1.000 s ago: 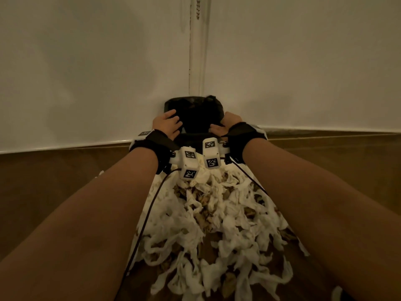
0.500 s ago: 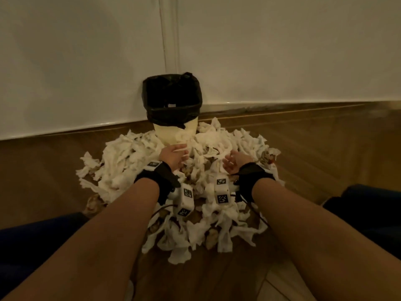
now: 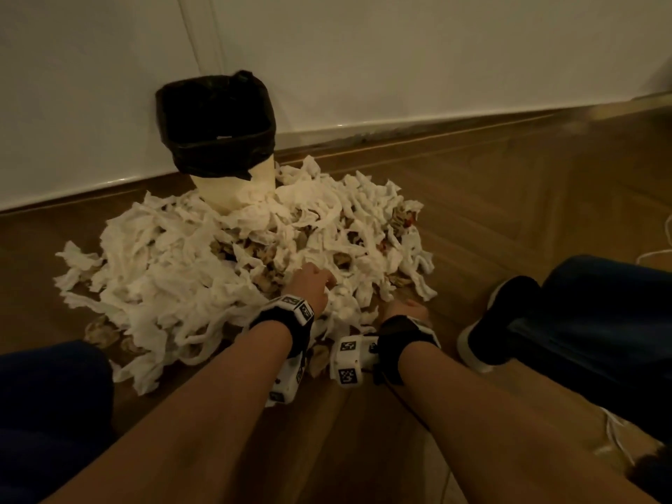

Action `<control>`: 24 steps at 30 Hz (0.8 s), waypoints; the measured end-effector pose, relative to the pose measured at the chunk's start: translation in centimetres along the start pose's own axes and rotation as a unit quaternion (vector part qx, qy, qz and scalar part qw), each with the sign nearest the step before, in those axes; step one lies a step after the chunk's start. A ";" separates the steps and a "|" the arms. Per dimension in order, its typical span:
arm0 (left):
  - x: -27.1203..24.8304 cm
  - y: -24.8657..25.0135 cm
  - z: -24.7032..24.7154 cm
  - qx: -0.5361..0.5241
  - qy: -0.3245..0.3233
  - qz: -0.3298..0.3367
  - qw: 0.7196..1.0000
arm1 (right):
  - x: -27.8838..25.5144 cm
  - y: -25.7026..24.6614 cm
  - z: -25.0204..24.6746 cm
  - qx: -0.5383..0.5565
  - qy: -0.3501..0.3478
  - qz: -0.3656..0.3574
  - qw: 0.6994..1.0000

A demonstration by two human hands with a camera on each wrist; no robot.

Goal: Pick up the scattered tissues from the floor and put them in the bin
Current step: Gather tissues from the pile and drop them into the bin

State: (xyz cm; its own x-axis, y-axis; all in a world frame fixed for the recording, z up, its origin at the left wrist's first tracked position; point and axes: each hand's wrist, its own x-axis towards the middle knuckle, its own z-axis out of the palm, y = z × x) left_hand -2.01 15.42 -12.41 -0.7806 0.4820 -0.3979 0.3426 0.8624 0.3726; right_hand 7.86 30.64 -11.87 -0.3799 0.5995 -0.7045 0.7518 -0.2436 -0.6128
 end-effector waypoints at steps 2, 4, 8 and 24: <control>0.2 0.1 0.9 0.013 -0.011 -0.006 1.000 | 0.2 1.5 -0.1 0.011 -0.005 0.023 1.000; 0.2 0.2 1.8 0.026 -0.040 -0.011 0.999 | 0.8 2.8 0.2 0.013 -0.006 0.046 0.999; 0.4 -0.3 3.5 0.050 -0.073 -0.026 0.996 | 0.8 3.0 1.6 -0.047 -0.007 0.105 0.993; 0.1 -1.3 3.2 0.026 -0.077 -0.065 0.995 | 2.5 3.3 3.6 -0.312 -0.054 -0.068 0.946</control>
State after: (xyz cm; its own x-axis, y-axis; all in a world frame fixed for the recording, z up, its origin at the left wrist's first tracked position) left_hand -0.81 14.85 -15.60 -0.7328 0.3801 -0.5644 0.2741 0.9240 0.2665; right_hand 7.43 28.59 -16.98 -0.5244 0.5026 -0.6873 0.8505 0.3480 -0.3945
